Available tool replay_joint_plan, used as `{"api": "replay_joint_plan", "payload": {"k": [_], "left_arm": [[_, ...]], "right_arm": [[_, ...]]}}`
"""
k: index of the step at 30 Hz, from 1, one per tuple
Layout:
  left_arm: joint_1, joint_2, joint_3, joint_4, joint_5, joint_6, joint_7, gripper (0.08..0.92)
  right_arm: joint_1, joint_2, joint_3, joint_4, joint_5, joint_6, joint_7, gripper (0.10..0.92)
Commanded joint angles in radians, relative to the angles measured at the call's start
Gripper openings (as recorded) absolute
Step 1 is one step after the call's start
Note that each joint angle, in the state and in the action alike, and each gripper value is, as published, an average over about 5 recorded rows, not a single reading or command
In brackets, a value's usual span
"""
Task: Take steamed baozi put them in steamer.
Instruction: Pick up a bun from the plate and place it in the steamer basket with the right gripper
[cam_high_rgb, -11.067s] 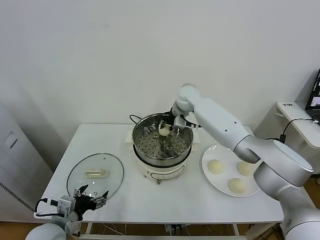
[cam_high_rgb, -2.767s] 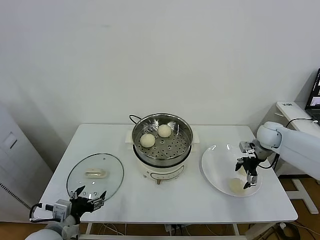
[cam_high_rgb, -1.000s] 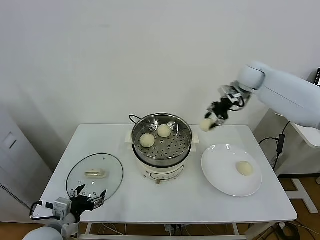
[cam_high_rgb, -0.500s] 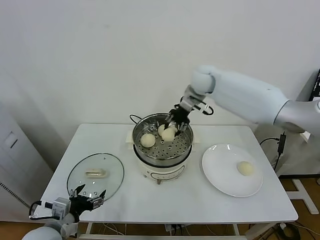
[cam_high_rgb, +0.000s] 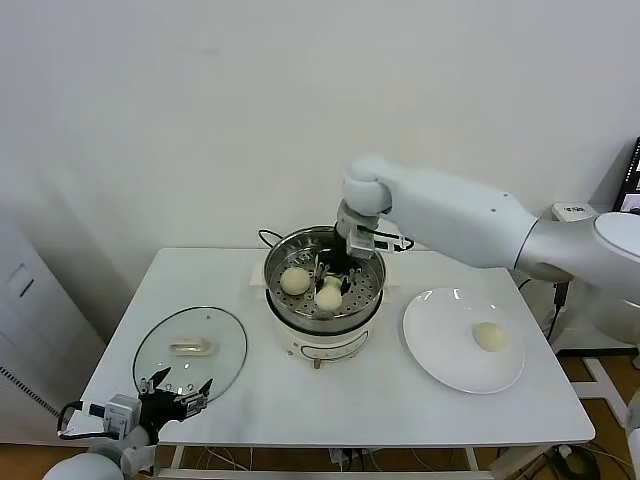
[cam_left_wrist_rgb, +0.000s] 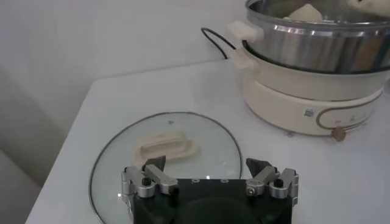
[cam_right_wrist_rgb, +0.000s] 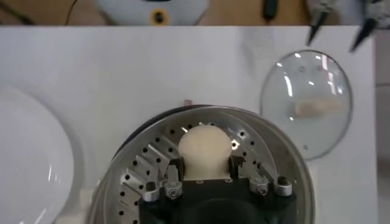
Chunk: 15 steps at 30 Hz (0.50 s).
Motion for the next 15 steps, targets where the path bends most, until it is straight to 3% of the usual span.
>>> {"api": "replay_joint_plan", "payload": {"k": [1,10,15], "left_arm": [[0.000,0.000,-0.003,0.000,-0.001,0.000,0.000,0.823],[0.006,0.004,-0.010,0.000,-0.005,-0.004,0.000,0.823],[0.007,0.006,-0.011,-0.001,-0.006,-0.004,0.000,0.823]], "right_arm": [[-0.099,0.057,0.059,-0.008,-0.202,0.091,-0.003,0.467],[-0.137,0.073,0.074,-0.032,-0.231,0.091,0.000,0.474],[-0.138,0.071,0.083,-0.035,-0.235,0.091,0.004,0.561]]}}
